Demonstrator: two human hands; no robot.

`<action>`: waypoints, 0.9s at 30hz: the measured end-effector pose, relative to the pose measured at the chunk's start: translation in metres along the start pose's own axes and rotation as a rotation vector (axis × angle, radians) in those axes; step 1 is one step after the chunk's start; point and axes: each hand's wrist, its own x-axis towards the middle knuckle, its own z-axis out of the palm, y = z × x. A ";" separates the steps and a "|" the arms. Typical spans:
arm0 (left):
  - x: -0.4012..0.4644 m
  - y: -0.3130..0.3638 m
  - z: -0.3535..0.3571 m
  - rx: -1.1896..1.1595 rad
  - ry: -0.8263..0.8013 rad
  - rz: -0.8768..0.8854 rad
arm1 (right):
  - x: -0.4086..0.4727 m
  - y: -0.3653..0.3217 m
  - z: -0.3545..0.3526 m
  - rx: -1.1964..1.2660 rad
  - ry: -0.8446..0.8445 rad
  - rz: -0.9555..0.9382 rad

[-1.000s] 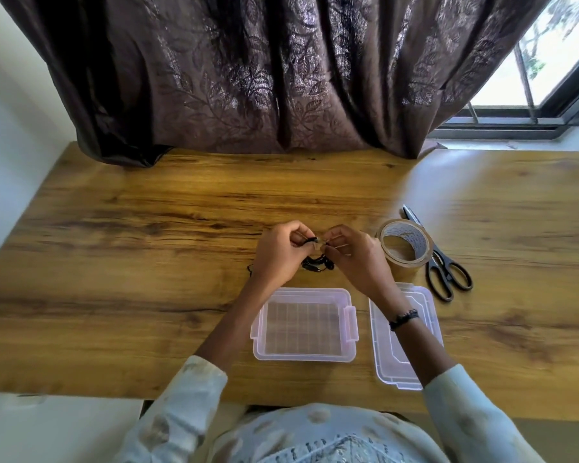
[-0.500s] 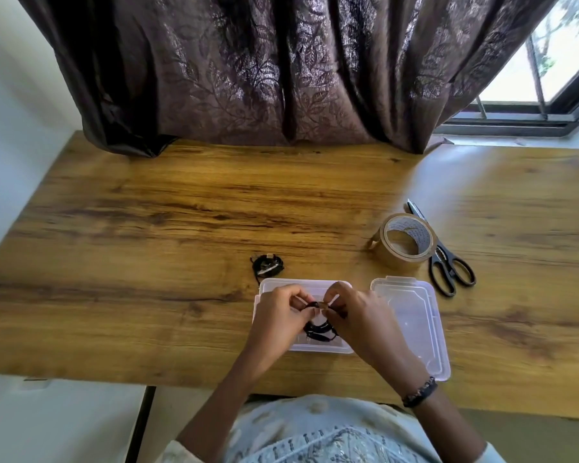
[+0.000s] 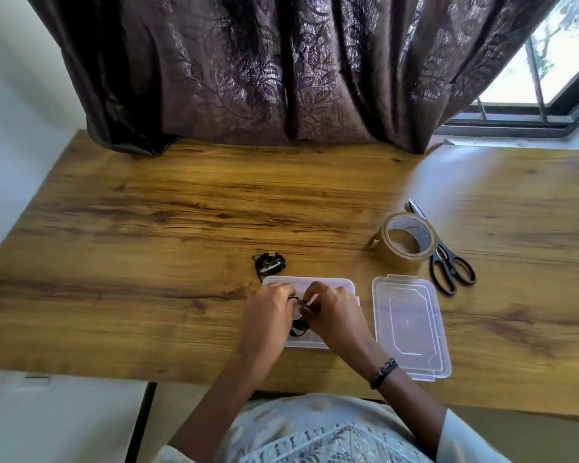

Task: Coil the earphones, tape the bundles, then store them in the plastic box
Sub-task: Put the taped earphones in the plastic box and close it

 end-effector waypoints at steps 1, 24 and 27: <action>0.000 -0.003 -0.001 -0.039 0.029 0.003 | 0.001 0.000 0.003 0.021 -0.008 -0.004; -0.001 -0.048 -0.011 -0.437 0.097 -0.159 | 0.004 -0.012 -0.010 -0.216 0.024 -0.117; 0.013 -0.049 -0.020 -0.427 0.135 -0.159 | 0.017 -0.023 -0.030 -0.093 0.172 -0.202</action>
